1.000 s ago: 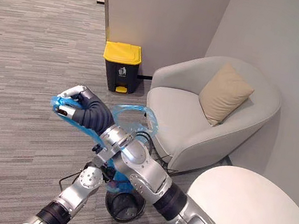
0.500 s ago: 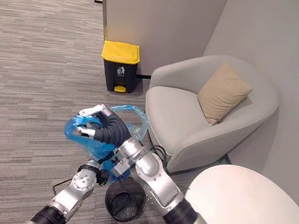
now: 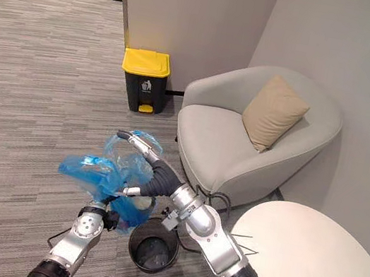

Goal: Gather rubbish on tea table into small bin, then transfer packed bag to large trash can.

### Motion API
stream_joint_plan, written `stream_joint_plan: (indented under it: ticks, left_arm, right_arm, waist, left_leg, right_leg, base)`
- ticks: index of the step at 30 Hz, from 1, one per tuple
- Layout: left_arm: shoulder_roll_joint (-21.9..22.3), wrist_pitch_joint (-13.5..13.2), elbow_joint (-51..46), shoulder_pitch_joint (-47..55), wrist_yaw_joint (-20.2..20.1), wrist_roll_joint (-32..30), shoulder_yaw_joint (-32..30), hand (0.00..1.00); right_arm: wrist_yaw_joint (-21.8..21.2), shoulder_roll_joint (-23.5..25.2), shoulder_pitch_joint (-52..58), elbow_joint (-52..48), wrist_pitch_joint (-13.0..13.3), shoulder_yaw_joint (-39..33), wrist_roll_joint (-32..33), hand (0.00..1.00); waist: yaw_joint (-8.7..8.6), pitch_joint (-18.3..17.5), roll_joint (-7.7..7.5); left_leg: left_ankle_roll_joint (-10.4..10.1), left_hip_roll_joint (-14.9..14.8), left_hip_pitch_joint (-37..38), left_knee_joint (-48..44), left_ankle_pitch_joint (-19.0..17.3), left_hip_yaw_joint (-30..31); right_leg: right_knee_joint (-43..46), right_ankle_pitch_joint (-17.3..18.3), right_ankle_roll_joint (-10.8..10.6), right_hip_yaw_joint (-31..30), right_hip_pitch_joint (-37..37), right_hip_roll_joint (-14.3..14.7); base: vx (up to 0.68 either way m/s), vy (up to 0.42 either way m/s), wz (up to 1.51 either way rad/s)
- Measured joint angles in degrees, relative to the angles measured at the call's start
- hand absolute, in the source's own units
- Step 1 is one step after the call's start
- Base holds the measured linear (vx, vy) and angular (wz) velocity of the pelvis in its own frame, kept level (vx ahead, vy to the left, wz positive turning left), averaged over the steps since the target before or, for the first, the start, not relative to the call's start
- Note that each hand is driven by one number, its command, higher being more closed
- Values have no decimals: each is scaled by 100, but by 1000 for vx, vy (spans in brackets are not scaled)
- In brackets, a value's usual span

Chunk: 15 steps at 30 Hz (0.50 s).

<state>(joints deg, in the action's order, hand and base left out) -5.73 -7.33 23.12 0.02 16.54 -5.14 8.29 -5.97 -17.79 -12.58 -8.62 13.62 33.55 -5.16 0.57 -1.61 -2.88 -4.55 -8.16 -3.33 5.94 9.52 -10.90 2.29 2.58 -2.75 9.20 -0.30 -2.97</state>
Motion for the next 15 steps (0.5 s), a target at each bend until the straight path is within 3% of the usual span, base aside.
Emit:
stream_joint_plan:
  ticks: [5,10,15]
  left_arm:
    - [-33,-30,252,78,-16,-1,-251,100]
    - [-63,-44,477,247,-42,-1,-590,100]
    - [-40,-46,596,532,-287,4,-927,100]
  right_arm:
    - [150,55,557,1,124,-500,-402,0]
    - [243,293,1108,149,125,-1253,-385,0]
    - [377,874,1519,1413,123,-2143,54,0]
  waist:
    - [4,16,3]
    - [-4,44,36]
    - [-45,110,117]
  left_leg:
    - [-33,2,-7,0,-26,-1]
    - [-43,4,-13,0,-36,0]
    - [-41,42,-15,0,-65,13]
  right_leg:
    - [-7,1,-2,0,-3,-3]
    - [-13,5,-5,1,-5,-5]
    - [-3,25,-32,21,-3,-6]
  base:
    - [0,0,0]
    - [0,0,0]
    - [0,0,0]
